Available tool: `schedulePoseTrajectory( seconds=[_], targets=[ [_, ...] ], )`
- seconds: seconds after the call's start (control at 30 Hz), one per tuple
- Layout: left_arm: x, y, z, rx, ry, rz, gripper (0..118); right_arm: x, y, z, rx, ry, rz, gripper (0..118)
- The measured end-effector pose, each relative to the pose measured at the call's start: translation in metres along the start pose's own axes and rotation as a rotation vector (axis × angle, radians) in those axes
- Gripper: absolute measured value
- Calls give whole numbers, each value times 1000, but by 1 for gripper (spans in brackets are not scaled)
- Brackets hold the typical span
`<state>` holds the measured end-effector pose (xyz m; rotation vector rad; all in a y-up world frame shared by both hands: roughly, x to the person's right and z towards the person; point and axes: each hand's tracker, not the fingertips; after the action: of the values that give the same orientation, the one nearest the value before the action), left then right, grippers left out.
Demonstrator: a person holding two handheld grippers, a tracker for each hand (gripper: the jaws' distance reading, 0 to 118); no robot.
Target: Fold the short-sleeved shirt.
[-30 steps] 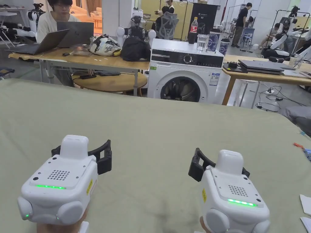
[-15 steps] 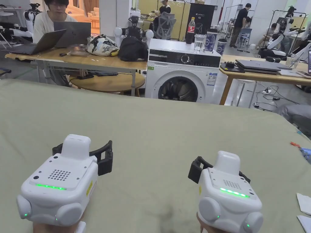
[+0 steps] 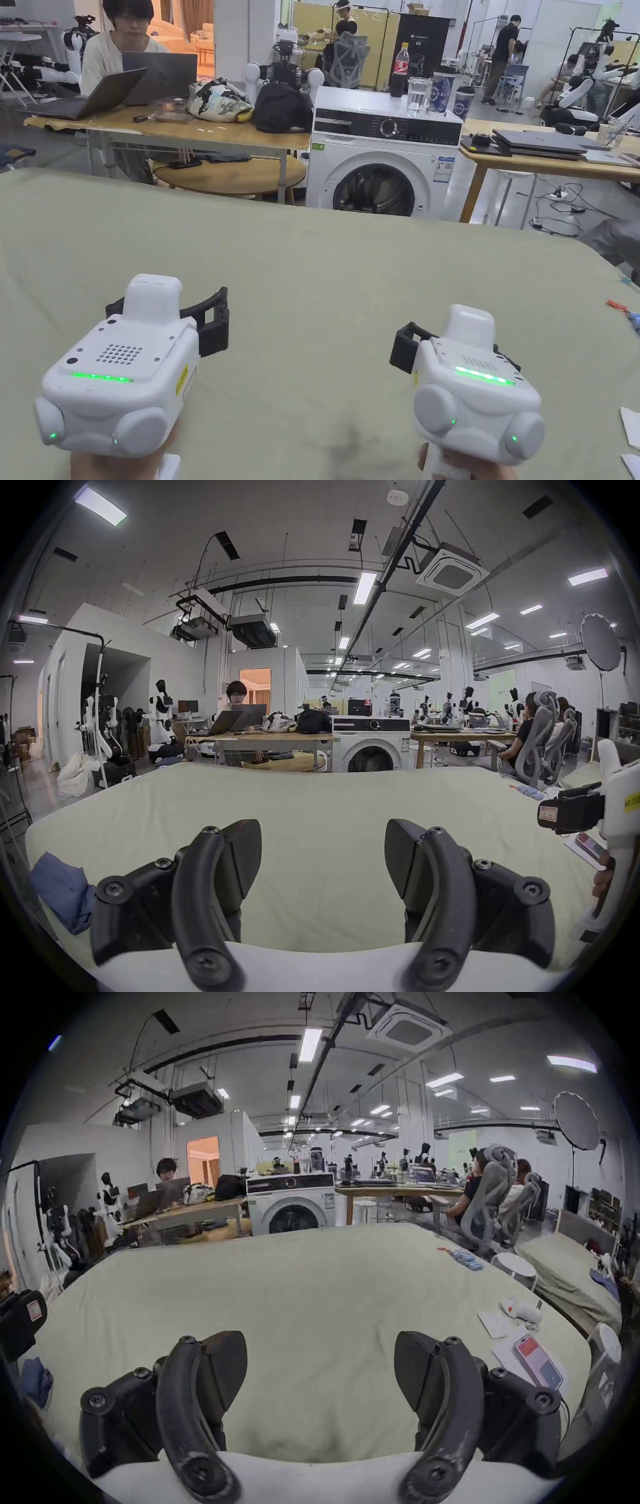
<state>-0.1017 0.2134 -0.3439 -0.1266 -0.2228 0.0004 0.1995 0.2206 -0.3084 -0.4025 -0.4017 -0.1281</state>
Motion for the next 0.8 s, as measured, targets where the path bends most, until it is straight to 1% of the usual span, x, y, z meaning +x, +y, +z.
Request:
schedulePoseTrajectory(
  seconds=[0.1,0.2,0.27,0.47,0.57,0.67,0.8],
  targets=[
    [-1,1,0,6,13,5,74,1,1,0,-15,7,-2,89],
    [-3,1,-2,12,26,22,74,1,-1,-5,-26,41,-5,89],
    [-3,1,-2,20,36,29,74,0,0,-5,-25,47,-3,89],
    [-3,-1,3,73,29,7,74,-3,3,-4,-12,64,9,89],
    [-1,3,1,49,36,-10,74,-4,5,-7,-15,78,4,89],
    [-3,5,-1,36,23,2,74,-5,5,-9,-24,92,-3,89],
    [-5,5,-1,30,26,15,74,-5,3,-16,-11,76,18,89]
  ],
)
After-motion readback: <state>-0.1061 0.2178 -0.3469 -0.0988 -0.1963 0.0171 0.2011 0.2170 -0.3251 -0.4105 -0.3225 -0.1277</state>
